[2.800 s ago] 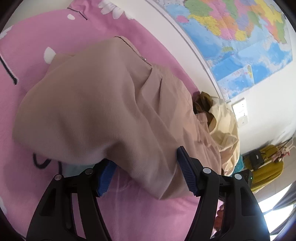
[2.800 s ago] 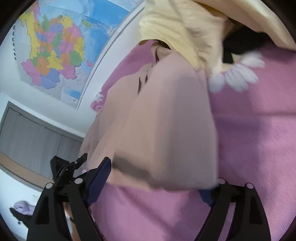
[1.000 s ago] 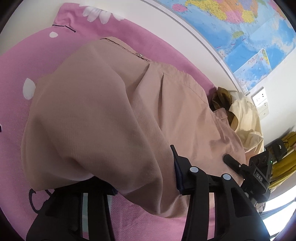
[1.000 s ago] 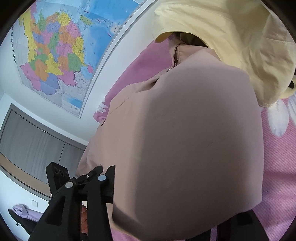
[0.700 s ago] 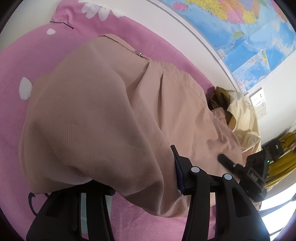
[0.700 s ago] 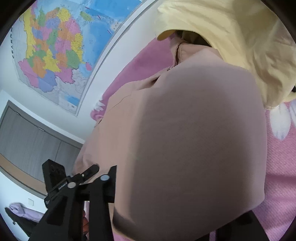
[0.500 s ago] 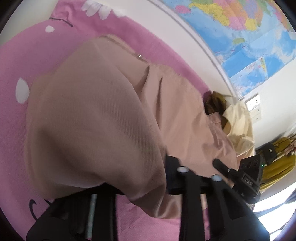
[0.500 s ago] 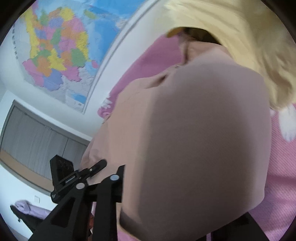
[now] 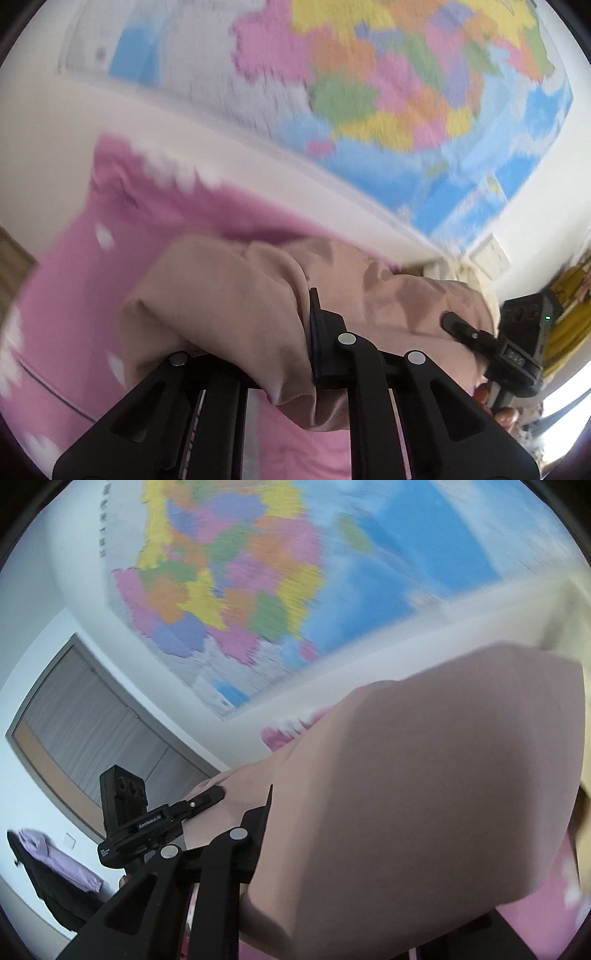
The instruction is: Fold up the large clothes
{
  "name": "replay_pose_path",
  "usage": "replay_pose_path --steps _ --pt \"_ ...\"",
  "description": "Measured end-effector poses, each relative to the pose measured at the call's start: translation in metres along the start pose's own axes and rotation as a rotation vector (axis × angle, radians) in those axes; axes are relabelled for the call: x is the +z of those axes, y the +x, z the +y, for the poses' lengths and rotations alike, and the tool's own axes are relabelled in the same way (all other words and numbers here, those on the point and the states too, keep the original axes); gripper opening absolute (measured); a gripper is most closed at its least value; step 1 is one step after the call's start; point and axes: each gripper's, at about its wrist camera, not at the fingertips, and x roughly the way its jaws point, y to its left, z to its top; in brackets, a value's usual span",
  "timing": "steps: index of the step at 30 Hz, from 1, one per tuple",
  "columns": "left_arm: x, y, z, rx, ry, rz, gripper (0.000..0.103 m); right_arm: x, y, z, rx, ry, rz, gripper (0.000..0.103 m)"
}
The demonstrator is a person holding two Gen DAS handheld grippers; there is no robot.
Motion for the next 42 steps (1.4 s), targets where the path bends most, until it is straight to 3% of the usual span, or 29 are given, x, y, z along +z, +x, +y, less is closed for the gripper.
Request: replay_pose_path --steps 9,12,14,17,19,21,22,26,28,32,34,36,39,42 --pt "0.105 -0.056 0.03 0.163 0.008 -0.203 0.011 0.086 0.081 0.082 0.146 -0.101 -0.063 0.019" --pt "0.119 -0.078 0.052 0.184 0.018 -0.292 0.011 0.088 0.112 0.099 0.211 -0.137 -0.068 0.019" --pt "0.111 -0.083 0.081 0.171 0.001 -0.339 0.012 0.072 0.136 0.098 0.209 -0.168 -0.041 0.019" --pt "0.081 -0.062 0.13 0.238 -0.036 -0.296 0.016 0.031 0.188 0.079 0.123 -0.207 0.1 0.019" --pt "0.045 -0.024 0.178 0.316 -0.107 -0.154 0.016 0.002 0.221 0.053 0.079 -0.164 0.228 0.019" --pt "0.015 -0.003 0.214 0.323 -0.213 -0.059 0.016 -0.034 0.248 0.022 0.018 -0.106 0.363 0.022" --pt "0.004 -0.001 0.225 0.305 -0.246 -0.057 0.018 -0.042 0.25 0.013 0.028 -0.071 0.385 0.026" --pt "-0.01 -0.015 0.232 0.255 -0.272 -0.081 0.021 -0.049 0.235 -0.01 0.069 0.041 0.392 0.043" --pt "-0.008 -0.017 0.23 0.261 -0.256 -0.059 0.024 -0.045 0.225 -0.015 0.045 0.062 0.385 0.065" --pt "-0.003 -0.014 0.225 0.282 -0.229 -0.036 0.031 -0.039 0.209 -0.03 0.045 0.116 0.353 0.065" --pt "-0.006 -0.013 0.223 0.312 -0.21 -0.024 0.037 -0.043 0.204 -0.037 0.063 0.147 0.357 0.051" --pt "-0.004 -0.014 0.218 0.34 -0.201 -0.018 0.047 -0.044 0.206 -0.036 0.044 0.159 0.373 0.046" --pt "-0.002 -0.015 0.207 0.4 -0.163 -0.008 0.055 -0.049 0.201 -0.034 0.02 0.18 0.433 0.057" --pt "-0.005 -0.023 0.193 0.459 -0.103 -0.007 0.059 -0.055 0.174 -0.027 0.054 0.129 0.465 0.057"
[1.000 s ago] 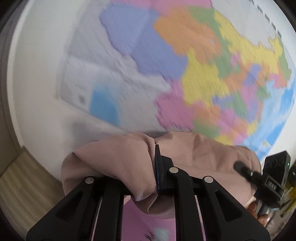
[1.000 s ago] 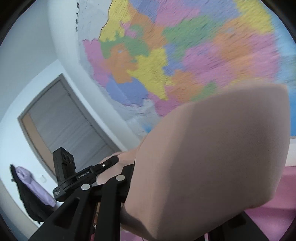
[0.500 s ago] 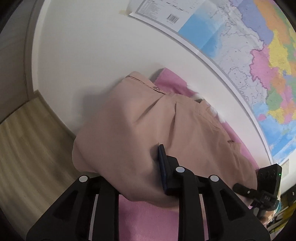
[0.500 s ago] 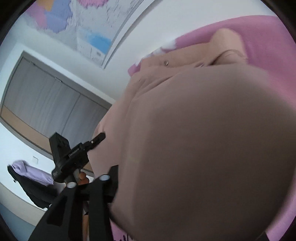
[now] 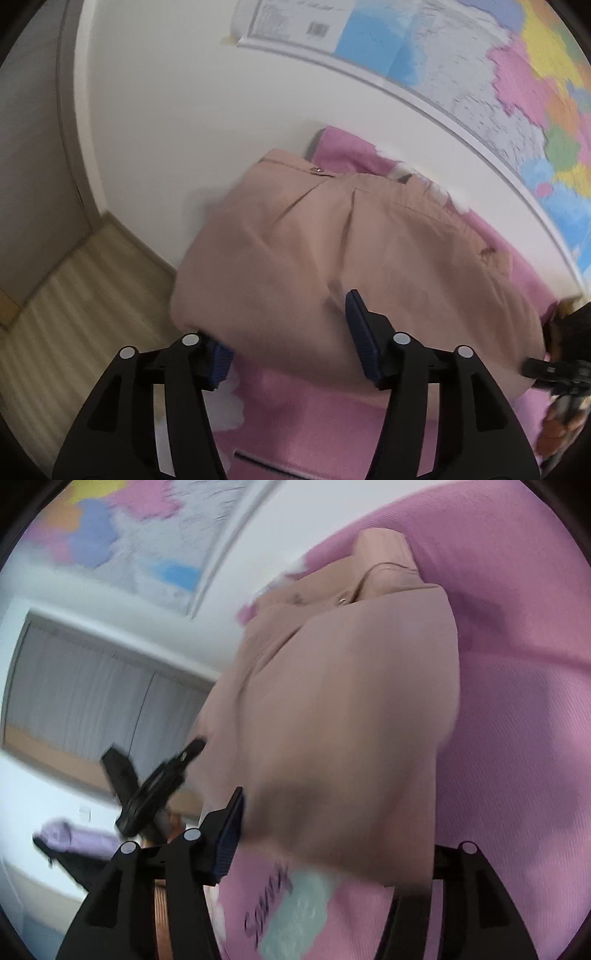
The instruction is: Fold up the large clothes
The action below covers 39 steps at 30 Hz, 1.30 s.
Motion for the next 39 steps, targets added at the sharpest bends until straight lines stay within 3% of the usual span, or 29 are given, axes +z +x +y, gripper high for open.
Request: replay_pose_path --steps 2,4,6,8,11,12,15,19,22,26,29,31,33,35,37,39 --pt "-0.003 -0.013 -0.003 0.012 0.022 -0.013 0.059 -0.012 -0.018 0.006 -0.025 -0.07 -0.004 0.052" --pt "-0.003 -0.025 -0.006 0.008 0.027 -0.034 0.059 -0.024 -0.036 0.012 -0.086 -0.138 -0.001 0.036" --pt "-0.005 -0.042 -0.01 -0.018 0.034 -0.066 0.059 -0.032 -0.055 0.016 -0.117 -0.175 -0.02 0.032" --pt "-0.006 -0.057 -0.02 -0.04 0.066 -0.104 0.06 -0.032 -0.077 0.028 -0.214 -0.229 -0.113 0.032" --pt "-0.007 -0.069 -0.047 -0.102 0.131 -0.124 0.063 -0.016 -0.084 0.045 -0.193 -0.269 -0.208 0.032" --pt "-0.007 -0.069 -0.056 -0.127 0.149 -0.112 0.063 -0.01 -0.077 0.05 -0.229 -0.29 -0.232 0.032" --pt "-0.016 -0.061 -0.088 -0.171 0.204 -0.065 0.063 0.003 -0.04 0.055 -0.29 -0.327 -0.194 0.032" --pt "-0.036 -0.032 -0.121 -0.199 0.24 0.036 0.064 -0.003 0.014 0.024 -0.355 -0.246 -0.036 0.03" --pt "-0.047 -0.017 -0.129 -0.154 0.238 0.07 0.064 -0.014 0.012 0.022 -0.344 -0.251 -0.048 0.03" --pt "-0.048 -0.026 -0.13 -0.151 0.198 0.04 0.068 -0.024 -0.006 0.033 -0.347 -0.29 -0.072 0.031" --pt "-0.054 -0.04 -0.137 -0.115 0.203 0.006 0.086 -0.036 -0.02 0.044 -0.367 -0.348 -0.114 0.04" --pt "-0.057 -0.05 -0.144 -0.081 0.225 -0.02 0.089 -0.044 -0.024 0.051 -0.381 -0.375 -0.142 0.054" --pt "-0.063 -0.062 -0.154 -0.059 0.247 -0.045 0.096 -0.052 -0.026 0.056 -0.378 -0.39 -0.157 0.056" --pt "-0.065 -0.068 -0.16 -0.05 0.253 -0.057 0.098 -0.057 -0.022 0.061 -0.399 -0.409 -0.174 0.06" --pt "-0.069 -0.074 -0.165 -0.038 0.256 -0.061 0.098 -0.062 -0.023 0.065 -0.424 -0.422 -0.206 0.073" --pt "-0.073 -0.079 -0.168 -0.011 0.247 -0.069 0.098 -0.068 -0.028 0.067 -0.431 -0.431 -0.23 0.079"
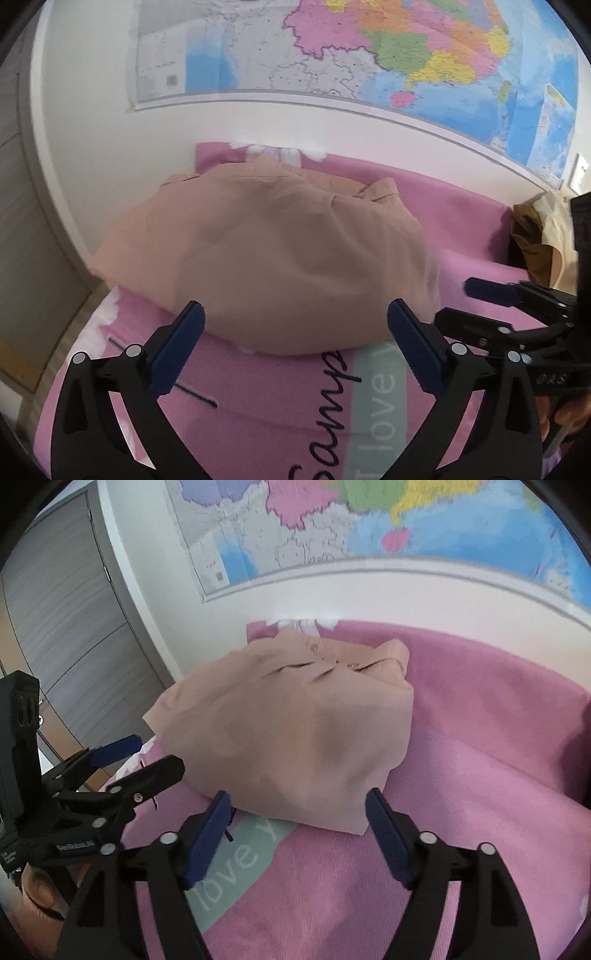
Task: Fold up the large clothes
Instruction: 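Open both tools and withdraw them from the folded jacket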
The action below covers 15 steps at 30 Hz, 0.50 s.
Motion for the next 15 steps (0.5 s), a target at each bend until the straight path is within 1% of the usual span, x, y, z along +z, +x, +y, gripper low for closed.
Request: replay_pose_path --steps 1,3,4,6,11,14,15 --pt "-0.001 -0.003 -0.002 0.0 -0.002 0.002 0.098 -0.003 -0.006 0.001 -0.01 -0.005 -0.013 0.084" --pt "-0.004 -0.008 -0.005 0.02 -0.01 -0.004 0.098 -0.008 -0.016 0.003 -0.02 -0.02 -0.036 0.09" --pt "-0.006 -0.012 -0.006 0.041 -0.015 -0.007 0.098 -0.01 -0.019 0.003 -0.028 -0.025 -0.042 0.092" --pt "-0.01 -0.017 -0.008 0.059 -0.021 -0.003 0.098 -0.012 -0.024 0.008 -0.038 -0.047 -0.053 0.096" --pt "-0.023 -0.027 -0.005 0.056 -0.087 0.032 0.098 -0.023 -0.039 0.019 -0.056 -0.084 -0.081 0.097" --pt "-0.032 -0.031 -0.004 0.046 -0.108 0.075 0.098 -0.03 -0.043 0.025 -0.063 -0.105 -0.08 0.097" --pt "-0.034 -0.033 -0.004 0.046 -0.115 0.075 0.098 -0.033 -0.044 0.027 -0.065 -0.112 -0.077 0.097"
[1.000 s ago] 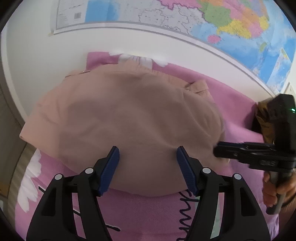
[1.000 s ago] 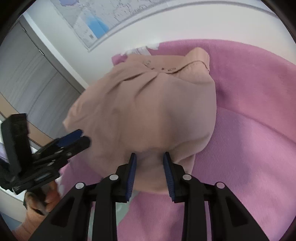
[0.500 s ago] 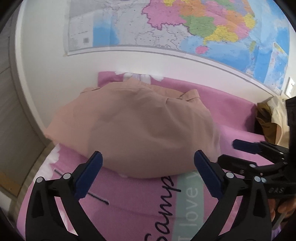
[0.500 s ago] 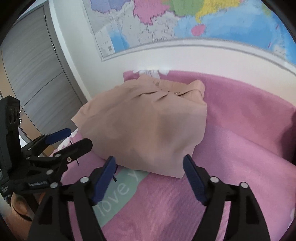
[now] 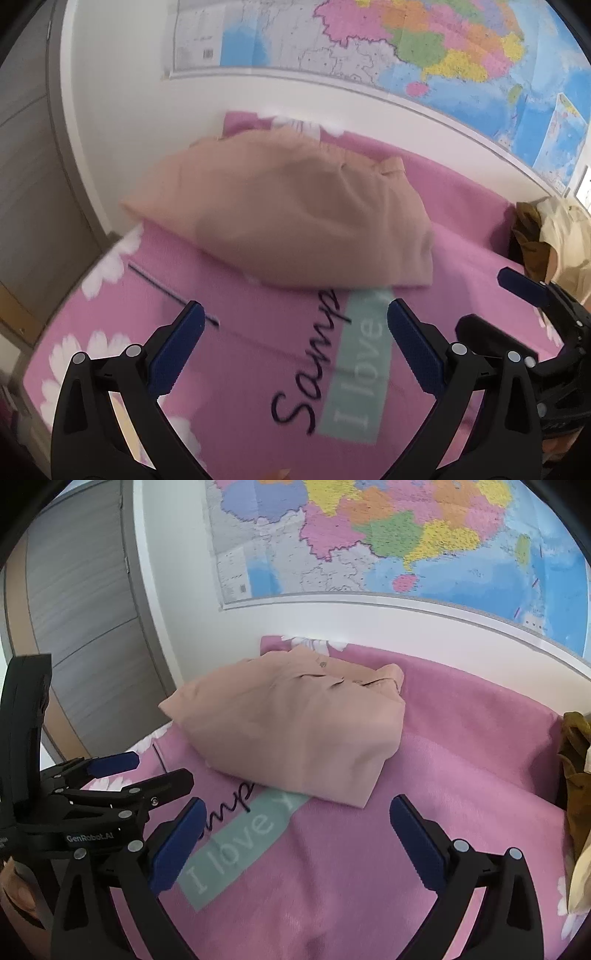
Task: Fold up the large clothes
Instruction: 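Open both tools and withdraw them from the folded jacket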
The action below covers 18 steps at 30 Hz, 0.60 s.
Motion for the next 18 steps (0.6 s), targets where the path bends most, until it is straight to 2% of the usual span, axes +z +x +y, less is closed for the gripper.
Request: replay_pose_path --steps 3,13,18 --pt "-0.009 -0.006 0.002 0.012 -0.021 0.007 0.098 -0.008 -0.004 0.003 0.004 -0.001 0.005 0.097" --pt "-0.026 -0.039 -0.005 0.063 -0.001 -0.074 0.098 -0.028 -0.024 0.012 0.012 0.003 0.004 0.097" --pt "-0.03 -0.052 -0.012 0.051 0.015 -0.109 0.098 -0.034 -0.035 0.017 0.004 -0.012 -0.009 0.097"
